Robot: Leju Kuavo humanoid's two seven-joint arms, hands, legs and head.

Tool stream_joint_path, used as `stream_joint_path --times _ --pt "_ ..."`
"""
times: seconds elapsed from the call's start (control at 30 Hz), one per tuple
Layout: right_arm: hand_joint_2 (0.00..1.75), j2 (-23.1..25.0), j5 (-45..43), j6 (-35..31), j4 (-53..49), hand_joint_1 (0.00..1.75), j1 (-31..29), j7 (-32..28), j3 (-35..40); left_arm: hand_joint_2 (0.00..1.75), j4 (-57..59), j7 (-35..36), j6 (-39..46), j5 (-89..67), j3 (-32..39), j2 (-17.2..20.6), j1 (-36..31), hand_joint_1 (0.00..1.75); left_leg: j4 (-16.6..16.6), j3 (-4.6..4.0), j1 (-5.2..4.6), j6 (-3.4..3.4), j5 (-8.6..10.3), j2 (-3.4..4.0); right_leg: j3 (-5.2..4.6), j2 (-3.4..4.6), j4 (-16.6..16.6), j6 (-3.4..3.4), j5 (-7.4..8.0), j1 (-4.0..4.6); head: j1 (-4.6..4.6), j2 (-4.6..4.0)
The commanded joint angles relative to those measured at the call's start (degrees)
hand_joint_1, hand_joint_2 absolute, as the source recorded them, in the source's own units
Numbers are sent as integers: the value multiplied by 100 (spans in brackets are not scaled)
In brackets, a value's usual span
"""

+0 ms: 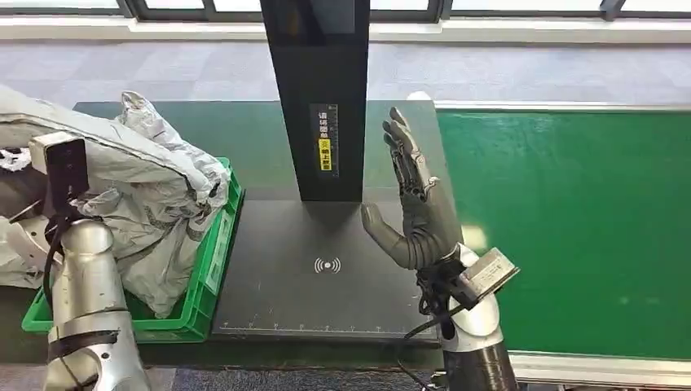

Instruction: Moved the parcel from conveyor to table for the left to box.

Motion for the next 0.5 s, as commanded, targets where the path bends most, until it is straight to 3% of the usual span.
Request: stream_joint_path --times 0.03,0.17,0.3,0.5 --pt "175 -35 123 51 330 0 -138 11 76 175 2770 1255 -665 -1693 524 614 -1437 175 1 1 2 2 2 0 3 -6 -1 0 3 3 0 0" --pt "175 -27 241 123 256 0 -114 11 -52 175 4121 1983 -1452 -2594 218 872 -1930 175 -9 3 0 5 11 -10 6 -22 -11 4 10 3 0 0" --pt "175 -16 251 152 250 0 -113 11 -80 175 4290 2015 -1325 -2640 216 863 -1954 175 -3 2 -3 6 6 -4 1 -13 -5 1 10 -2 0 0" --pt "175 12 315 236 222 0 -75 11 -170 175 4828 2801 -2326 -3642 -422 737 -1868 175 -4 3 -2 10 7 -15 5 -25 -12 3 8 0 0 0"
